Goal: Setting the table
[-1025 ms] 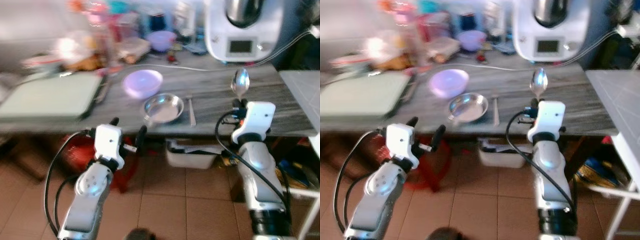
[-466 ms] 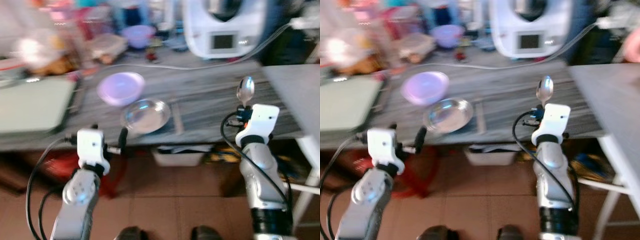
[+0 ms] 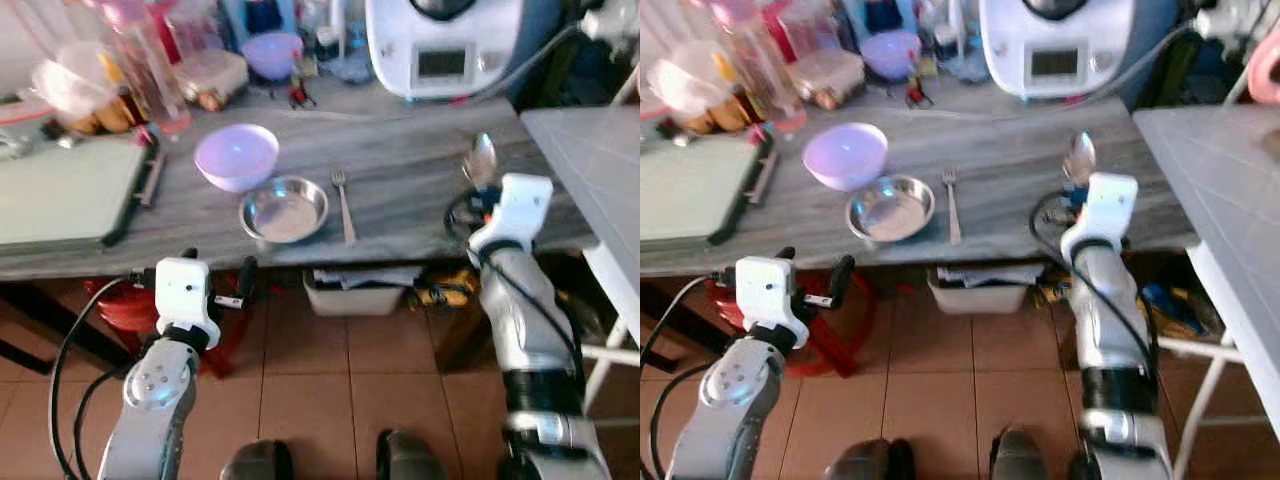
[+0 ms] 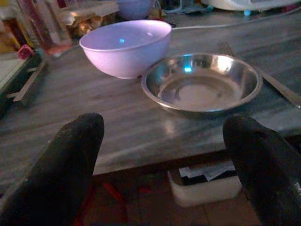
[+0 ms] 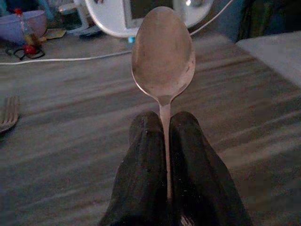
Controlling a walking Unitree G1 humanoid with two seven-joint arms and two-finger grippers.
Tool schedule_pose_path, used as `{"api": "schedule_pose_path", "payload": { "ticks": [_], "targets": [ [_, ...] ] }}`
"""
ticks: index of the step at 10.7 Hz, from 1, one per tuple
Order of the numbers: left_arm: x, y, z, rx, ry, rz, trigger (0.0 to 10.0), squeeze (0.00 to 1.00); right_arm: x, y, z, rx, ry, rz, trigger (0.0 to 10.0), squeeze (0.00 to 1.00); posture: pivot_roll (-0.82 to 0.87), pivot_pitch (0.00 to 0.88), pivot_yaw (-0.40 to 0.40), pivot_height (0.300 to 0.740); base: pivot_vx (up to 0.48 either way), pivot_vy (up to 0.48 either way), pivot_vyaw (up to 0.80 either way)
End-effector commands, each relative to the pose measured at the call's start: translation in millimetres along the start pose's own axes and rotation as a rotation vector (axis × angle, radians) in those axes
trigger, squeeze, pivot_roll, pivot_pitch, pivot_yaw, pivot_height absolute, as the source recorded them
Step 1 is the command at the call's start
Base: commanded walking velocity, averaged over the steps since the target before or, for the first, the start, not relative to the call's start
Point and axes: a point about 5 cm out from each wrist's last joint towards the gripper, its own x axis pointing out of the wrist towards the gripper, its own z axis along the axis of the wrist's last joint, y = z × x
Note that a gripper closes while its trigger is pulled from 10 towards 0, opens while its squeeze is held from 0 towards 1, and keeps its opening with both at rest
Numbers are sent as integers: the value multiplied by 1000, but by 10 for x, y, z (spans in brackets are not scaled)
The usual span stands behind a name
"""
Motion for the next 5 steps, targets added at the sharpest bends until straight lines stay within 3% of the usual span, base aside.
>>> {"api": "schedule_pose_path", "payload": {
  "ticks": [1, 4, 5],
  "targets": [
    [-57, 38, -2, 20, 20, 2, 10000, 0, 58, 77, -8, 29, 25, 35, 10000, 0, 57, 177, 104, 740, 0, 0, 0],
    [-131, 33, -6, 24, 50, -22, 10000, 0, 233, 260, -30, 105, 103, 96, 10000, 0, 85, 193, 112, 740, 0, 0, 0],
    [-147, 27, -3, 25, 55, -28, 10000, 0, 296, 389, 22, 125, 114, 141, 10000, 0, 89, 194, 114, 740, 0, 0, 0]
  ]
}}
